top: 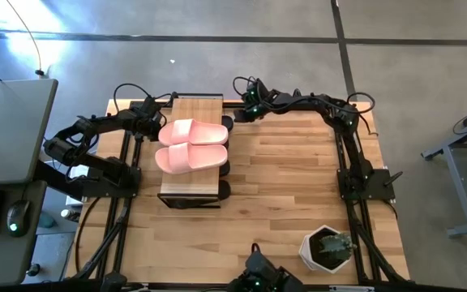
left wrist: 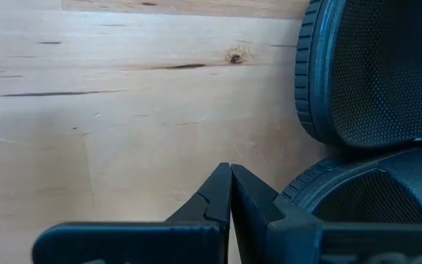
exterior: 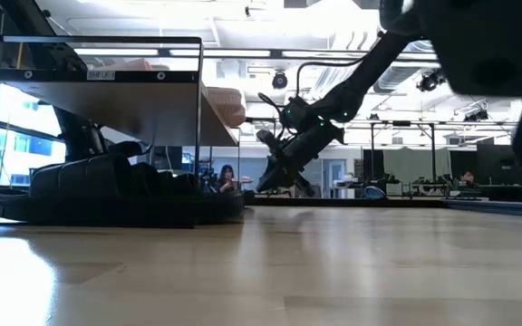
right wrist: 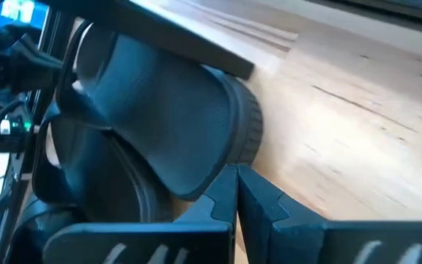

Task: Pick and place slides into the shelf
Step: Adjust the black slides under the shelf

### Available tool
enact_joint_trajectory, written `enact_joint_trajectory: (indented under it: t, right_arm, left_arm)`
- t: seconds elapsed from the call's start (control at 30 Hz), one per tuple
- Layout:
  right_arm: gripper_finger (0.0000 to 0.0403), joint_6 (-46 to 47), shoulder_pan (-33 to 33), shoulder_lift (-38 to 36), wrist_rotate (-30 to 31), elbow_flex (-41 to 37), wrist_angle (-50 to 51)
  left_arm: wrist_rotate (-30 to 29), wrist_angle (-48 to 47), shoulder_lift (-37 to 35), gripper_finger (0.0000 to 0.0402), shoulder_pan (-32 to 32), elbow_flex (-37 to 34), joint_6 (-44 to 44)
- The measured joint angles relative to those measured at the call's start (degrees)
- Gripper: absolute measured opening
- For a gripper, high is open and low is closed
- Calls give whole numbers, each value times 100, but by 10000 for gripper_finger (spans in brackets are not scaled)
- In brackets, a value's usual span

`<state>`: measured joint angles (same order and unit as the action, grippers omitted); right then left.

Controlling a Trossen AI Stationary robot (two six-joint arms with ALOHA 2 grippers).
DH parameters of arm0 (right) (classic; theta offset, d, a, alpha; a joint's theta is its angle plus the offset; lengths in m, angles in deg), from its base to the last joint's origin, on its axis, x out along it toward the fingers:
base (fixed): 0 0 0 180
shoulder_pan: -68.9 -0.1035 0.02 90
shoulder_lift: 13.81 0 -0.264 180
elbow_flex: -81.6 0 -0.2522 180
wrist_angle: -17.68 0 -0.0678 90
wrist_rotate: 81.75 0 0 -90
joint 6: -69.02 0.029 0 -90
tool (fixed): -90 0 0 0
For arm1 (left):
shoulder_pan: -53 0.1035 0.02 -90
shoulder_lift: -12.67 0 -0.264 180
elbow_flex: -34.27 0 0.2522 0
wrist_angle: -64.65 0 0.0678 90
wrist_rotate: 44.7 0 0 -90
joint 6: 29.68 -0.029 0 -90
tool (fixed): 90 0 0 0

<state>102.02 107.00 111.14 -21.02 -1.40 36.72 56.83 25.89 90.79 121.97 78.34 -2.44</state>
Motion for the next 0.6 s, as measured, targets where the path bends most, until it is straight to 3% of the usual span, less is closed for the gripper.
enact_joint_trajectory:
  t: [0.27, 0.6]
  right_arm:
    - [0, 208, 35, 156, -125, 33, 50]
    - [0, -439, 13, 629, 45, 1260, 1624]
  left_arm:
    - [-3, 4, 0, 0, 2, 0, 0]
    - [0, -8, 2, 0, 0, 0, -9]
